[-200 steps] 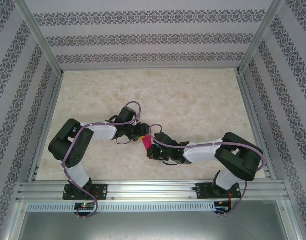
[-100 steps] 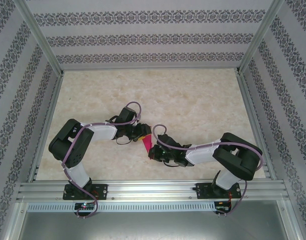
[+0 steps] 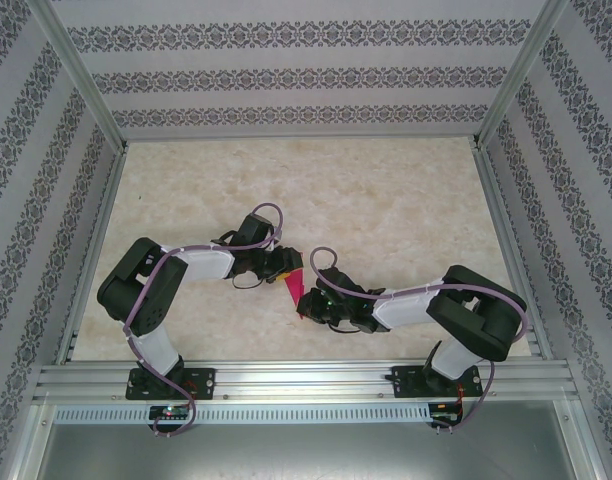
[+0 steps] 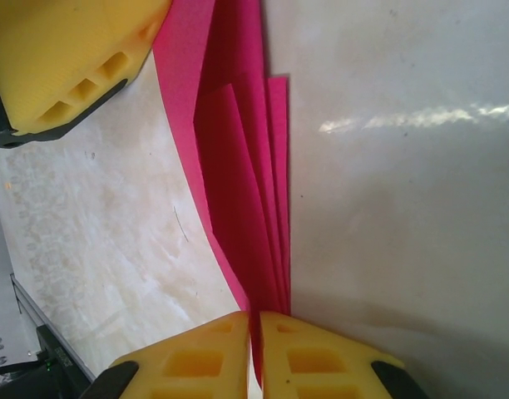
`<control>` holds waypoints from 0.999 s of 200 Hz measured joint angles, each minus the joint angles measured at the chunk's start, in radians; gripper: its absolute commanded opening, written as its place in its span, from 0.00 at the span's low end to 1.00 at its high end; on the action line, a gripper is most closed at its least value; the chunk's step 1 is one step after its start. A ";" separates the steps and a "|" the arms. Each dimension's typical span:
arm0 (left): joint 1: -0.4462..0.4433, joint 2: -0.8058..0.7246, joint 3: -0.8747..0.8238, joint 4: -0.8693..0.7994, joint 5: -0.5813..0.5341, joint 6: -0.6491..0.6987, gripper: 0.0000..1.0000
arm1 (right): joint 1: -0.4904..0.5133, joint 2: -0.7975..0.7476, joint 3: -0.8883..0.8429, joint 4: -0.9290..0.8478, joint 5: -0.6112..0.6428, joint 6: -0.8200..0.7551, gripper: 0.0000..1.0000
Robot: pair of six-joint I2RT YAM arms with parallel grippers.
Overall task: Fold a paper plane with a square sheet of paper (pick it up from the middle)
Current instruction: Fold the wing for the fifth time at the center of the table.
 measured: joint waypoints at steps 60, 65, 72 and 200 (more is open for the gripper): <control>0.000 0.000 0.000 -0.004 0.003 0.000 0.52 | 0.000 -0.036 0.006 -0.082 0.008 -0.011 0.12; 0.000 0.000 0.000 -0.005 0.003 0.001 0.52 | 0.000 -0.037 0.007 -0.089 0.009 -0.014 0.11; 0.000 0.000 0.001 -0.008 0.004 0.003 0.52 | 0.000 -0.037 0.009 -0.097 0.011 -0.017 0.10; 0.000 0.001 0.004 -0.016 0.003 0.014 0.51 | -0.005 -0.113 0.032 -0.222 0.035 -0.021 0.18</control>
